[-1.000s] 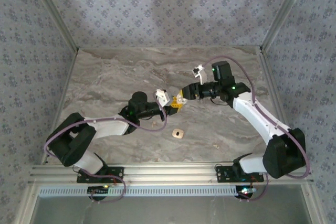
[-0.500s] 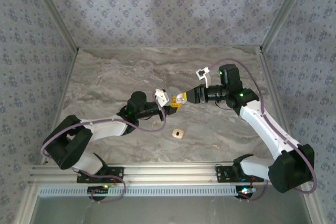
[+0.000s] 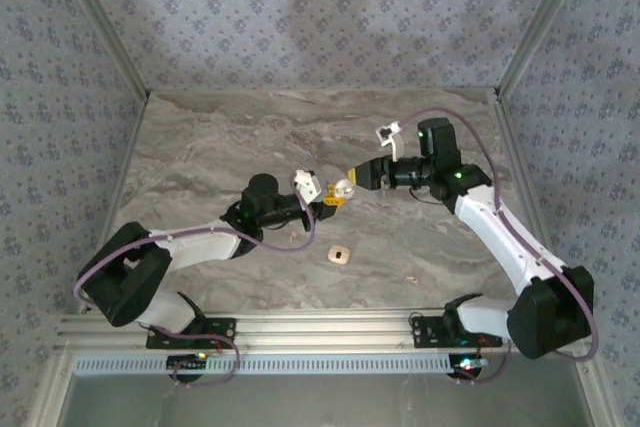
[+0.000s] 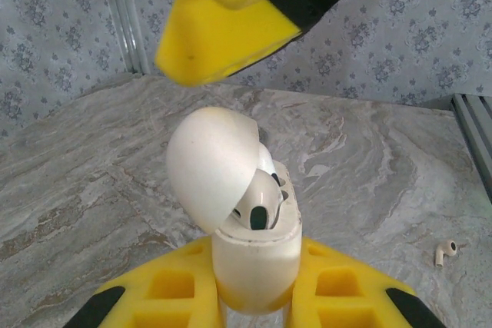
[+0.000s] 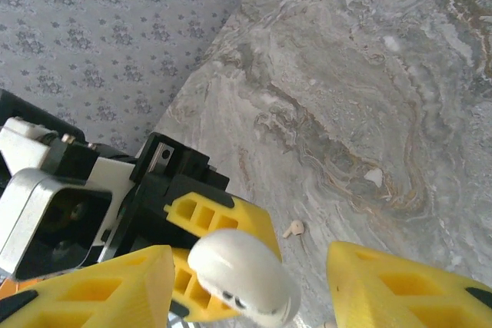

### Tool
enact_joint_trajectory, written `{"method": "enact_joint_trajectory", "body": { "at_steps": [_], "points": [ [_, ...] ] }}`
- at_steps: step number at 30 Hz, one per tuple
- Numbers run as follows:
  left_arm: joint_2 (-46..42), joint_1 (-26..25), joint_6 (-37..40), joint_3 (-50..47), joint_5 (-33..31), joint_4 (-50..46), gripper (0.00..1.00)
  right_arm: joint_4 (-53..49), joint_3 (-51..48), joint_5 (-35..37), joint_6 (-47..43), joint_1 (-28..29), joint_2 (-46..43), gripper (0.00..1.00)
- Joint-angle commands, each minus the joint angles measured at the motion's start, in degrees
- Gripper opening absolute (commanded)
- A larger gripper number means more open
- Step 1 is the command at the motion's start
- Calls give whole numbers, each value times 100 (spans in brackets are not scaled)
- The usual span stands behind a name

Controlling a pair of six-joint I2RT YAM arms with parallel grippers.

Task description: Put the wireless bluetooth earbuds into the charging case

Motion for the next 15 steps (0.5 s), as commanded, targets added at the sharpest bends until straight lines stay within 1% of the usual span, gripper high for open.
{"method": "enact_joint_trajectory", "body": {
  "at_steps": [1,5,8,15],
  "points": [
    [-135,-31,52,221,191,27,10,97,382,-241,-164,168,286,57],
    [-124,-26,73,244,196,1,10,58,573,-454,-228,310,567,57],
    [-116,-26,70,247,149,1,10,-238,597,-586,-351,374,606,56],
    [-87,2,-13,264,113,44,10,-687,276,-768,-418,378,199,54]
  ]
}}
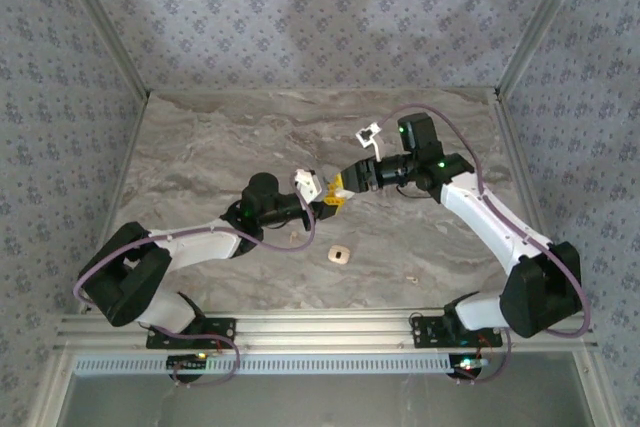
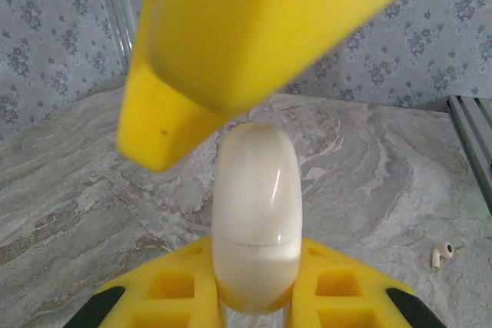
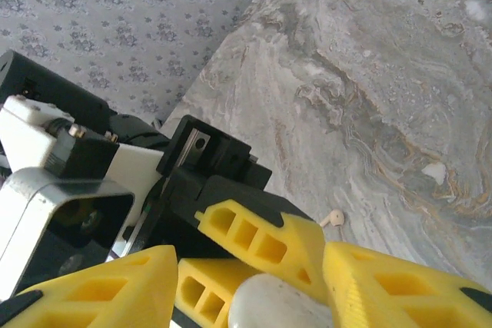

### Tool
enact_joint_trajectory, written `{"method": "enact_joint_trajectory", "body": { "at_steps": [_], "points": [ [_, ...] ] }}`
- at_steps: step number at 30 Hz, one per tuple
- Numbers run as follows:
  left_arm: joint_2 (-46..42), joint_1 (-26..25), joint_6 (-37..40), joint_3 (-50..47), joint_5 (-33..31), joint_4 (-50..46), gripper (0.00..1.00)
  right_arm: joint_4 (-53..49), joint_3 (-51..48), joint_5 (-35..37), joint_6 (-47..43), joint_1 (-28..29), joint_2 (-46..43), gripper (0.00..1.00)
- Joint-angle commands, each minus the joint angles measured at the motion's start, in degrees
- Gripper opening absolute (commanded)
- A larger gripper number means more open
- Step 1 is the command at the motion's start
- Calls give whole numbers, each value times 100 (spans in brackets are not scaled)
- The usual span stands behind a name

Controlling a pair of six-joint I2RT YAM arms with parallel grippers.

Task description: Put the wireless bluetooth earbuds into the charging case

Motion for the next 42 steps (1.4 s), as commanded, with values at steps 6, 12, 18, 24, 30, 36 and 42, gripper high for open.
{"method": "enact_joint_trajectory", "body": {
  "at_steps": [6,12,18,24,30,36,42],
  "points": [
    [-72,11,-154,219,39,46,10,-317,-572,-17,108,-217,-1024,51],
    [-5,19,-624,680,-204,-867,11,-230,-995,1005,781,-994,-1577,53],
    [604,20,-1444,2020,-138,-2734,10,-444,-1160,1873,1284,-1467,-1709,53],
    [1429,23,-2297,3256,-66,-4090,10,-741,-1258,2616,1472,-1823,-1655,53],
    [2503,11,-2951,4662,117,-5473,9,-798,-1395,2821,1554,-2142,-1586,53],
    [3332,-5,-3465,5614,56,-6221,9,-1056,-1500,3096,1524,-2215,-1697,53],
    [4101,-40,-3889,6514,108,-6820,9,-1133,-1539,3042,1520,-2329,-1788,53]
  ]
}}
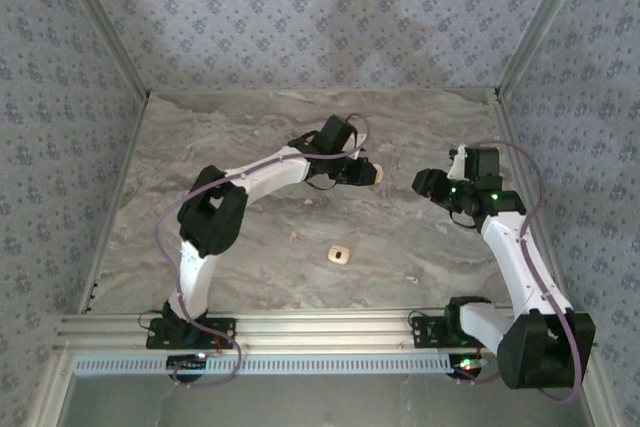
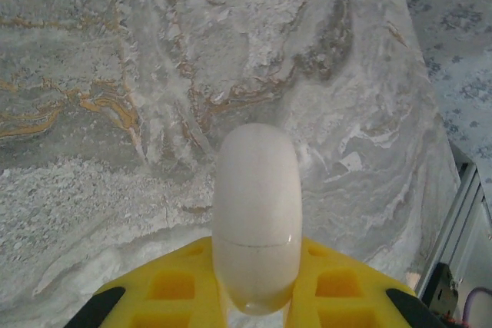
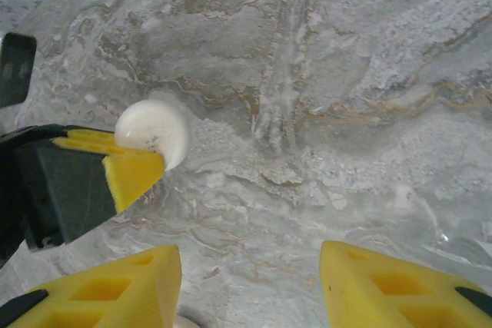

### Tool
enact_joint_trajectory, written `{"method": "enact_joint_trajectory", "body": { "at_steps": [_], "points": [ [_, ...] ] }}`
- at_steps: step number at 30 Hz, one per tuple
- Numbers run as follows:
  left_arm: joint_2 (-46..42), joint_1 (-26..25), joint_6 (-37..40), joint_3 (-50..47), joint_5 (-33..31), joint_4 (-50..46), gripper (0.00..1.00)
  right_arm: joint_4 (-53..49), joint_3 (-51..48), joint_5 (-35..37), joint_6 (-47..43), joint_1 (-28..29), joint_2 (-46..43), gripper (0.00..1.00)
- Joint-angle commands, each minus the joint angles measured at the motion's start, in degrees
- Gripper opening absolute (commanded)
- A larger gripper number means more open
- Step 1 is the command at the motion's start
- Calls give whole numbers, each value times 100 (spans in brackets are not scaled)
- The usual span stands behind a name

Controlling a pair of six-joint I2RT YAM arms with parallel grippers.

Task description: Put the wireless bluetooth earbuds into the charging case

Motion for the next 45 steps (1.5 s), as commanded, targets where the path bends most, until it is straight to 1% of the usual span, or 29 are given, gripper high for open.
{"method": "enact_joint_trajectory", "body": {
  "at_steps": [1,6,10,15,21,25,30,34,38,41,45],
  "points": [
    [359,-61,-388,626,180,-667,9,-184,0,38,59,-56,-121,53],
    [942,-111,-642,1402,263,-1064,10,-175,-30,19,67,-70,-158,53],
    [1469,-157,-710,2213,427,-1559,11,8,-104,-29,190,-56,-216,53],
    [1754,-253,-929,2547,529,-1626,11,-100,-63,-11,169,-70,-220,53],
    [1803,-335,-1235,2465,658,-1692,11,-184,0,24,148,-64,-252,53],
    [1604,-493,-1422,2076,731,-1503,13,-138,-44,12,160,-65,-258,53],
    [1407,-518,-1835,1390,722,-970,13,-125,-70,-10,150,-66,-267,53],
    [1388,-524,-1870,1289,630,-975,13,-116,-103,-6,155,-71,-305,53],
    [1372,-508,-1812,1260,532,-1136,21,-127,-75,-11,160,-65,-303,53],
    [1306,-492,-1729,1254,383,-1303,32,-110,-55,-10,177,-64,-320,53],
    [1199,-461,-1583,1270,209,-1491,42,-90,-15,-24,203,-65,-331,53]
  ]
}}
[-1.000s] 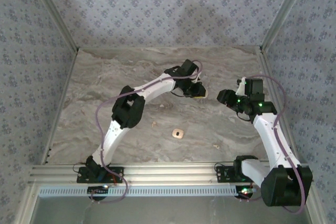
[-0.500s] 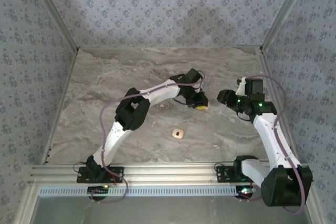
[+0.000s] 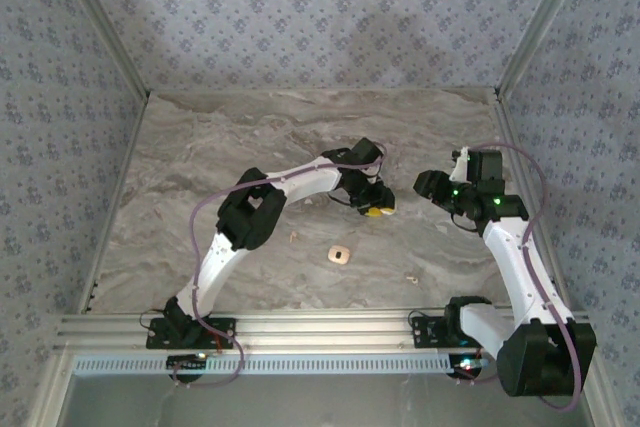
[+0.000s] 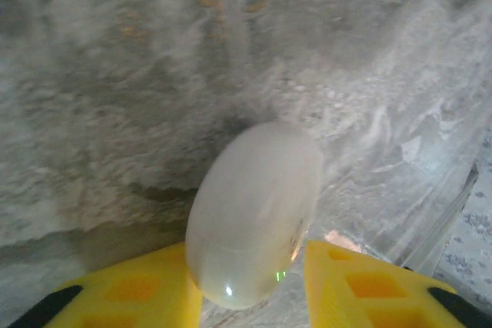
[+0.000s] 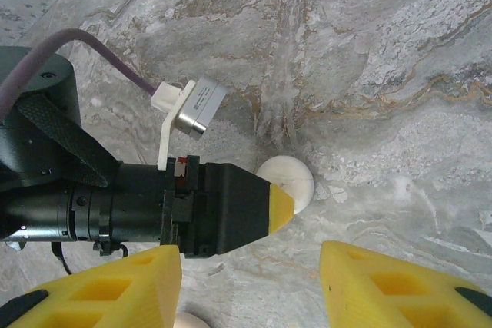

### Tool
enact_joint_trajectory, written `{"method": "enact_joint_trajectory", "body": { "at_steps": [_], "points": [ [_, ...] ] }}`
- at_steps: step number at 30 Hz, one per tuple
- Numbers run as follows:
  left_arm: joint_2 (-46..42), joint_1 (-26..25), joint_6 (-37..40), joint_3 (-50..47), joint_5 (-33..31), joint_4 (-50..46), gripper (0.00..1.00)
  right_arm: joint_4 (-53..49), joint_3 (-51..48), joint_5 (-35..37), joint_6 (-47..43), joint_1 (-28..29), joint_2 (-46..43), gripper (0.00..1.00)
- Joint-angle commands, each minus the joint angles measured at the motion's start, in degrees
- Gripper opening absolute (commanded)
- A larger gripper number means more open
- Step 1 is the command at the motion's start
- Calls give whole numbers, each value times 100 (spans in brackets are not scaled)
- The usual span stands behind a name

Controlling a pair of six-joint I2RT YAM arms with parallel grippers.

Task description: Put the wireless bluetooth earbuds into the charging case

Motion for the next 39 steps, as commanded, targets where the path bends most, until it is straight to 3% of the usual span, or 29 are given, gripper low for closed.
{"method": "enact_joint_trajectory", "body": {
  "at_steps": [1,8,19,27,31,39],
  "points": [
    [-376,52,189,26,-294,-424,43,-45,67,1,89,-38,-101,53],
    [-804,82,700,215,-878,-1143,51,-53,90,-50,126,-22,-144,53],
    [-2375,-461,1267,-702,-2711,-2762,54,157,-43,-161,213,100,6,53],
    [-2847,-789,1210,-1635,-2981,-3160,61,235,-64,-124,256,330,135,54],
    [-2702,-941,1220,-1632,-3293,-3430,64,258,-29,-97,314,475,175,54],
    [-2288,-1175,1194,-1486,-3276,-3468,70,151,0,-17,288,617,125,54]
  ]
}}
